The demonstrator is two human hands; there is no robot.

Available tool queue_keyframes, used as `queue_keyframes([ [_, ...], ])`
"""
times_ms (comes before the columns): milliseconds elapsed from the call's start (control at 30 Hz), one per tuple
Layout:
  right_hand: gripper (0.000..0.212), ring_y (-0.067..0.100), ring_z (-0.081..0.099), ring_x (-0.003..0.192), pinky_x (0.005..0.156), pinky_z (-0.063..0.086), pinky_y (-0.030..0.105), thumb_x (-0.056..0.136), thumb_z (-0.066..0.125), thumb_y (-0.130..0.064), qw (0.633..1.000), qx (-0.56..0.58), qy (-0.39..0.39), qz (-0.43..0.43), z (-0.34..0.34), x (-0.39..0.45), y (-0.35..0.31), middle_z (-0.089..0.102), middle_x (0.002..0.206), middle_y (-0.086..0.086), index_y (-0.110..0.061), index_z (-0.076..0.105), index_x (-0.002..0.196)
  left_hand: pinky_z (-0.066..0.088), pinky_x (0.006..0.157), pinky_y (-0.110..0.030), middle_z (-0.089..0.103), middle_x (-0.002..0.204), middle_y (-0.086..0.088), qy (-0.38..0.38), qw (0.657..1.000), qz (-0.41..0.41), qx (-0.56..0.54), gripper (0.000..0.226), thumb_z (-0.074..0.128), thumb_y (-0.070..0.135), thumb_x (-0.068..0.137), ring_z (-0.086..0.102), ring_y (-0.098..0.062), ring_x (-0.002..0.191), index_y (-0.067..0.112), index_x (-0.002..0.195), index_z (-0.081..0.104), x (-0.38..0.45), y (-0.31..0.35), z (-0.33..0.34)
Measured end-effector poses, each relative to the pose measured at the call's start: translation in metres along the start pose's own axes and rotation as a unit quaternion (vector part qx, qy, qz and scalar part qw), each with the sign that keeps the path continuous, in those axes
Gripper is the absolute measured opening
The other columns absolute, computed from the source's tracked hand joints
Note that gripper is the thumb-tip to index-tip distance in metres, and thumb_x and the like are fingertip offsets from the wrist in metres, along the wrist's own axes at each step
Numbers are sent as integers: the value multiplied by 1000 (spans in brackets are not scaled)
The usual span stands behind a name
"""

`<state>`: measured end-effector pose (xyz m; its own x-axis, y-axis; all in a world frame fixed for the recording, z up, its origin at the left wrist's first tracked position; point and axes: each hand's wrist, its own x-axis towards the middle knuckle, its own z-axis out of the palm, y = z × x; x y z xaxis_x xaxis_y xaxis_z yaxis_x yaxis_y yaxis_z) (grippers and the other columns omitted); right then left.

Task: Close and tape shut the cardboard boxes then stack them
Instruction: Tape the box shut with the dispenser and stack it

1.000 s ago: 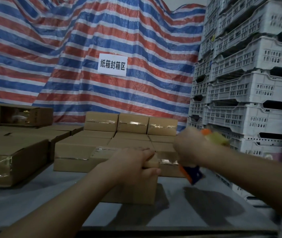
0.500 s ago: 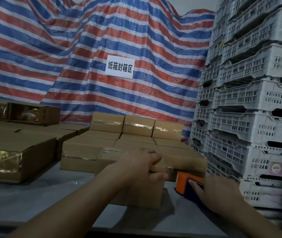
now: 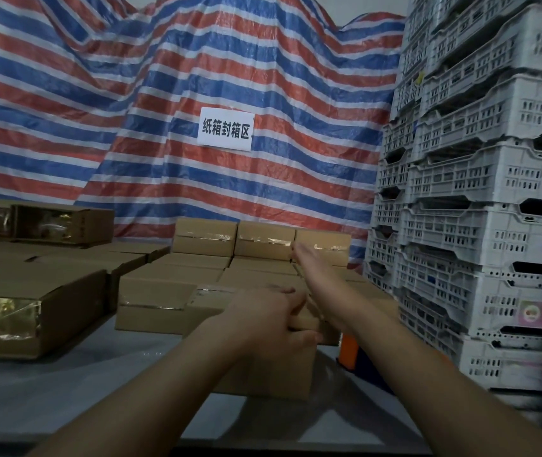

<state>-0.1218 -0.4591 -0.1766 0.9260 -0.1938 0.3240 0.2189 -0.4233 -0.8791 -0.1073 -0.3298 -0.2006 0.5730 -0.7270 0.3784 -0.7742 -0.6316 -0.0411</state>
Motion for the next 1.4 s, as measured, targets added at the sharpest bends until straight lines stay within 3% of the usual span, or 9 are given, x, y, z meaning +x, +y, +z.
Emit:
queue_keyframes([
  [200, 55, 13, 36, 138, 106, 26, 35, 103, 29, -60, 991, 126, 21, 27, 7, -9, 27, 39, 158, -6, -34, 44, 149, 46, 97, -40, 55, 132, 0, 12, 1000, -25, 16, 72, 55, 69, 83, 53, -18, 115, 23, 137, 41, 2, 0, 8],
  [300, 53, 20, 47, 133, 101, 41, 38, 102, 34, -57, 980, 189, 35, 59, 9, -21, 32, 48, 151, 1, -30, 49, 146, 46, 100, -37, 48, 142, 2, 27, 992, -12, -120, 75, 64, 54, 85, 51, -14, 121, 30, 146, 30, -3, -4, 1],
  [367, 51, 26, 62, 116, 93, 52, 43, 103, 36, -56, 970, 220, 20, 99, 11, -29, 33, 61, 136, 11, -26, 54, 140, 46, 101, -33, 40, 149, 6, 94, 974, -5, -208, 72, 64, 47, 88, 48, -8, 125, 35, 148, 26, -11, -12, -8],
  [467, 56, 33, 66, 113, 109, 44, 51, 102, 30, -61, 962, 241, -1, 127, 11, -39, 34, 72, 119, 15, -23, 62, 128, 47, 95, -27, 34, 152, 11, 187, 951, -57, -239, 71, 48, 68, 85, 50, 0, 117, 38, 147, 29, -31, -36, -13],
  [700, 73, 34, 30, 146, 118, 25, 52, 95, 29, -67, 988, 102, 23, 117, 13, -57, 45, 26, 163, 10, -34, 16, 159, 46, 94, -28, 41, 149, 5, 157, 832, -213, -488, 79, 50, 71, 74, 52, -4, 117, 43, 145, 31, -86, -88, 28],
  [800, 98, 33, 39, 140, 115, 33, 56, 77, 63, -58, 991, 65, -23, 111, 16, -68, 53, 35, 158, 6, -47, 7, 157, 56, 79, -26, 54, 133, 11, 94, 774, -196, -595, 71, 66, 60, 73, 64, -7, 103, 54, 138, 39, -97, -88, 39],
  [1000, 105, 20, 53, 126, 110, 44, 46, 72, 83, -31, 996, 65, -31, 60, 21, -74, 62, 57, 136, -2, -31, 23, 158, 50, 90, -27, 57, 129, 13, 137, 771, -207, -586, 74, 65, 53, 74, 57, -8, 112, 46, 143, 37, -99, -78, 45],
  [1200, 94, 17, 63, 103, 86, 56, 40, 47, 77, -59, 992, 119, 52, 9, 19, -44, 18, 63, 113, -7, -42, 41, 132, 45, 66, -20, 57, 105, 25, 260, 773, -198, -544, 41, 56, 67, 69, 56, 4, 92, 52, 107, 54, -70, -74, -15],
  [1400, 101, 17, 58, 117, 101, 52, 43, 63, 77, -57, 982, 154, 35, -101, 19, 47, -36, 56, 132, -6, -38, 30, 151, 52, 76, -38, 59, 111, 4, 332, 757, -191, -529, 54, 54, 71, 79, 58, -19, 100, 38, 121, 57, -2, -131, -84],
])
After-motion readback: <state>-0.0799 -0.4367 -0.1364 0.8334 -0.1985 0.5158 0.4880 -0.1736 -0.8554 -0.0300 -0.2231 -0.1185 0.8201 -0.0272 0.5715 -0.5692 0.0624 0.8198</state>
